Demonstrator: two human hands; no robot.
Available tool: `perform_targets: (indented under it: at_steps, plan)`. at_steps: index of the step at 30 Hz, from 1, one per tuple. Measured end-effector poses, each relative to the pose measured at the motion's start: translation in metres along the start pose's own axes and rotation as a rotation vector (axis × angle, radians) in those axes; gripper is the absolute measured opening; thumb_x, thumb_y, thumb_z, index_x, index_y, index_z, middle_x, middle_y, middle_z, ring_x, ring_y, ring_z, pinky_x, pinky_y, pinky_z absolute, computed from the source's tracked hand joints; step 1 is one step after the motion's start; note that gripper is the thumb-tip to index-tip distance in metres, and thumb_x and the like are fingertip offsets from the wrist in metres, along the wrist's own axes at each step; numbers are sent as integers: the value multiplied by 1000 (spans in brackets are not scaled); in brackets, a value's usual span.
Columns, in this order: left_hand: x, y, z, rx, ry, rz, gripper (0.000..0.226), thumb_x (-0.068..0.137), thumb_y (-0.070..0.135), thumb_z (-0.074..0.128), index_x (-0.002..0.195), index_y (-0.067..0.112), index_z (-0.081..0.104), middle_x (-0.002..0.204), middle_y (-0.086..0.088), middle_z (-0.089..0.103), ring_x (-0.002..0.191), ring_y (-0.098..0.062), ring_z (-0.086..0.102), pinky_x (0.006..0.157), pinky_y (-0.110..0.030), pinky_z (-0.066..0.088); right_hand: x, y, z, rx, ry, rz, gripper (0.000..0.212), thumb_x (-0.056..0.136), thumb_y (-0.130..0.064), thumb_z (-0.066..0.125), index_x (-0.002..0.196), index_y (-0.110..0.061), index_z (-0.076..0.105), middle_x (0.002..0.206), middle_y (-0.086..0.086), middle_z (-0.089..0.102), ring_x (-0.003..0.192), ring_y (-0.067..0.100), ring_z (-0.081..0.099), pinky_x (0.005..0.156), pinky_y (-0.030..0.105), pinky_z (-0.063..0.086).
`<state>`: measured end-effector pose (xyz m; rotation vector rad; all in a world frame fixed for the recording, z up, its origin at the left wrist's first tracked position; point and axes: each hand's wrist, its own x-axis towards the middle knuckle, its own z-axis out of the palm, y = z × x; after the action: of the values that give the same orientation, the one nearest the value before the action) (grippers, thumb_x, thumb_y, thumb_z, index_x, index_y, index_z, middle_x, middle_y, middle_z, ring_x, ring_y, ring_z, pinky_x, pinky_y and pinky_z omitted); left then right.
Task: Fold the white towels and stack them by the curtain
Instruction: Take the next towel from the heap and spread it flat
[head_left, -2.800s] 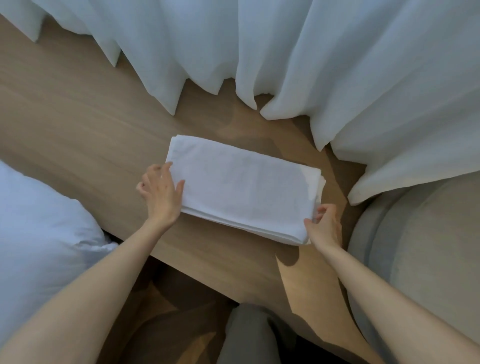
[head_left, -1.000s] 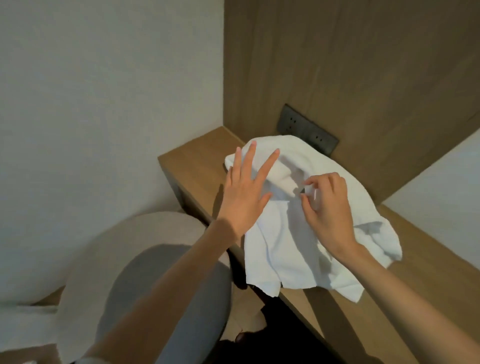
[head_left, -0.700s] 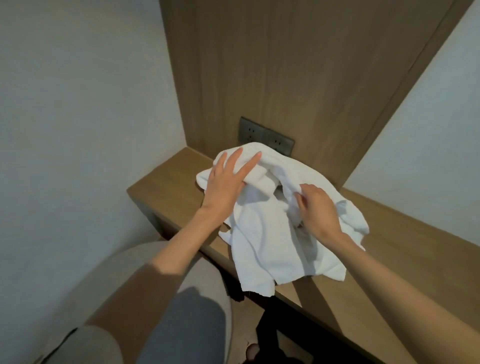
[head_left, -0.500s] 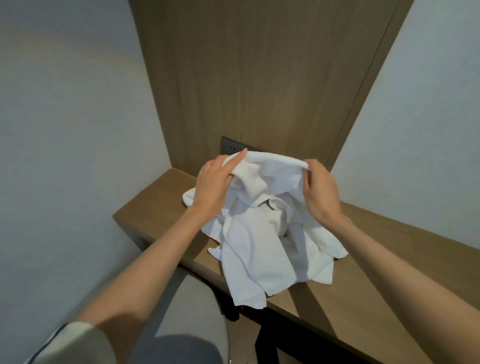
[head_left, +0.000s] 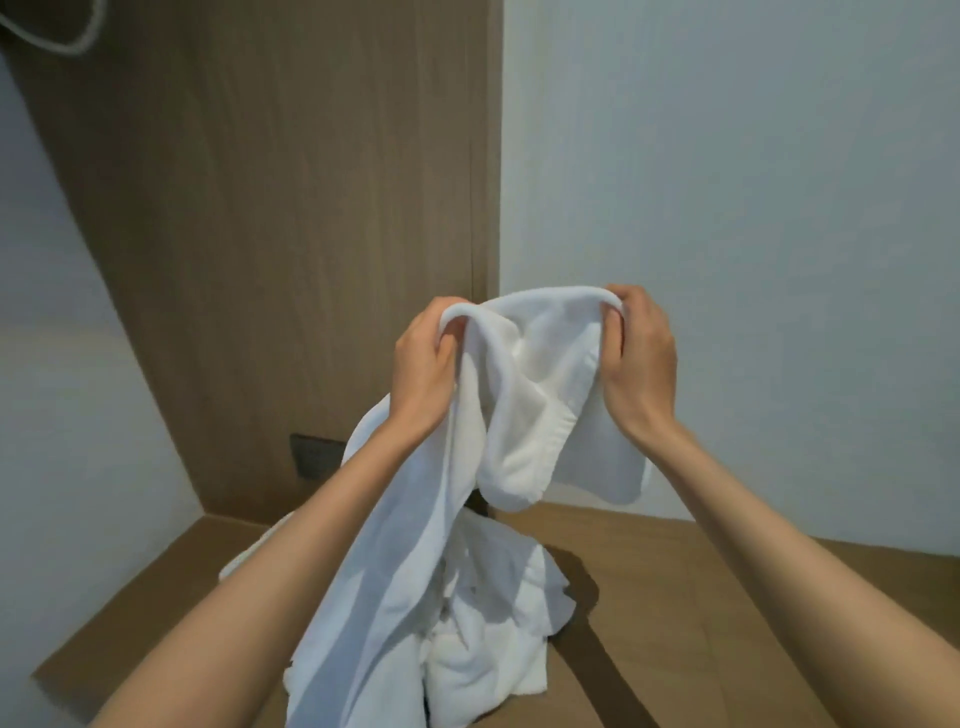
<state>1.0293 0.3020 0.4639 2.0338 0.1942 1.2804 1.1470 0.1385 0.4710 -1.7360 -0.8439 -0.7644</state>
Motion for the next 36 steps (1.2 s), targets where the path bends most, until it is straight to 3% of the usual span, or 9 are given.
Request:
perform_targets:
  at_steps: [5,10,15,22,25,28,30,33,36]
  plan:
    - [24,50,92,-52,41,29,28,94,5,43,93,29,56,85,21,59,78,2,54,70,-6,39,34,55,-68,7,143,-47,22,96,-7,40,106,-5,60,101,7,61,95,22,50,82,24,33]
    - [28,94,193,-16,15,120,20,92,15,45,102,20,61,97,8,64,91,-16,59,77,-27,44,61,133,-142,2,201,-9,19,95,-7,42,103,-7,59,95,-8,51,89,12,44,78,23,31]
    - [-8,98,287,-45,-184,113,22,92,10,44,103,18,61,101,9,63,95,-15,59,82,-27,44,45,229,-197,-51,136,160,18,90,-10,44,96,-8,60,90,-1,57,91,23,50,76,27,34]
    - [-99,44,388,-42,-463,-61,27,96,16,39,114,18,58,114,3,62,105,-16,57,92,-34,43,-26,342,-218,-263,-177,377,23,93,-6,44,106,-12,62,107,5,63,105,28,49,88,35,34]
    - [-138,19,413,34,-640,-224,46,98,12,46,143,19,35,136,-9,50,123,-28,48,104,-38,37,-55,367,-218,-342,-375,418,39,88,1,45,118,-16,63,120,5,60,116,27,45,97,35,31]
    - [-175,-2,417,166,-706,-372,66,96,21,53,151,20,17,151,-7,33,137,-29,32,112,-41,26,-83,372,-211,-194,-511,390,38,91,0,47,123,-16,62,127,4,57,122,24,44,103,30,30]
    - [-197,-15,411,243,-736,-424,70,95,30,54,152,20,15,153,-6,31,141,-28,26,114,-41,23,-106,377,-204,-118,-621,411,34,97,-17,49,131,-21,54,137,-1,49,129,19,39,105,28,31]
    - [-229,-33,398,436,-826,-398,78,91,47,54,152,20,12,153,-5,30,139,-24,28,113,-35,23,-145,395,-186,-183,-826,514,59,95,-37,52,147,-25,27,154,-3,24,140,21,21,110,37,29]
    - [-258,-53,393,620,-837,-307,82,90,58,48,152,23,8,153,-2,26,139,-21,28,110,-33,26,-180,415,-161,-281,-935,635,75,94,-41,52,152,-24,8,159,0,9,144,26,7,114,41,20]
